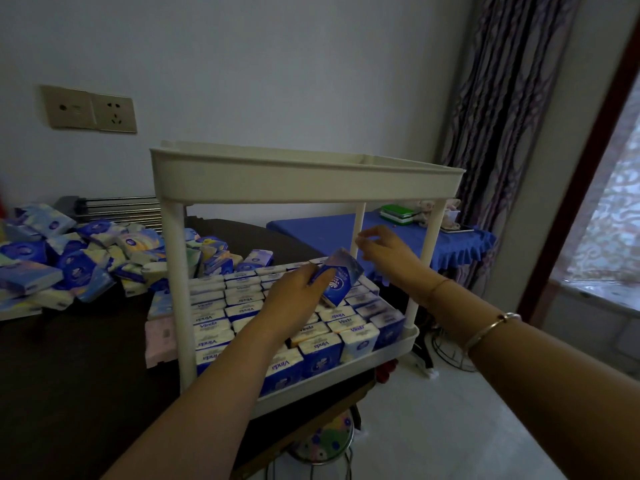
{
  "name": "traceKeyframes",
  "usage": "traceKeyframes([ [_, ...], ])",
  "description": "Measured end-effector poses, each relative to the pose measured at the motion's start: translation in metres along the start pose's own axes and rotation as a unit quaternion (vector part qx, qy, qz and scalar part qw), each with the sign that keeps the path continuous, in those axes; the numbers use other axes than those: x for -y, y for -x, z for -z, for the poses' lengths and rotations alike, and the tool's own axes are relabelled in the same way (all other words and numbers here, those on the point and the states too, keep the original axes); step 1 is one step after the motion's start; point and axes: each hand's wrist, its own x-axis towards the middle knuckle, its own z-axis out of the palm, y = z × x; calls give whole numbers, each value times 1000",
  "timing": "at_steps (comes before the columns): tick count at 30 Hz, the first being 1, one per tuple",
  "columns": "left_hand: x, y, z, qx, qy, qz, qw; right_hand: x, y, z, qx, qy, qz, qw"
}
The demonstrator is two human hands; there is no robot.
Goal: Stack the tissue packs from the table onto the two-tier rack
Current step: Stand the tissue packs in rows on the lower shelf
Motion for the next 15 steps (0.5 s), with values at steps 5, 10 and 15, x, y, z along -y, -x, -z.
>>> traceKeyframes([
  [5,1,0,-3,3,7,-24,1000,10,17,15,32,144,97,984],
  [10,-1,6,-6,11,-90,-59,994,15,37,35,-148,354,182,905],
  [15,-2,8,-6,70,-199,-80,974,5,47,31,-110,452,170,869],
])
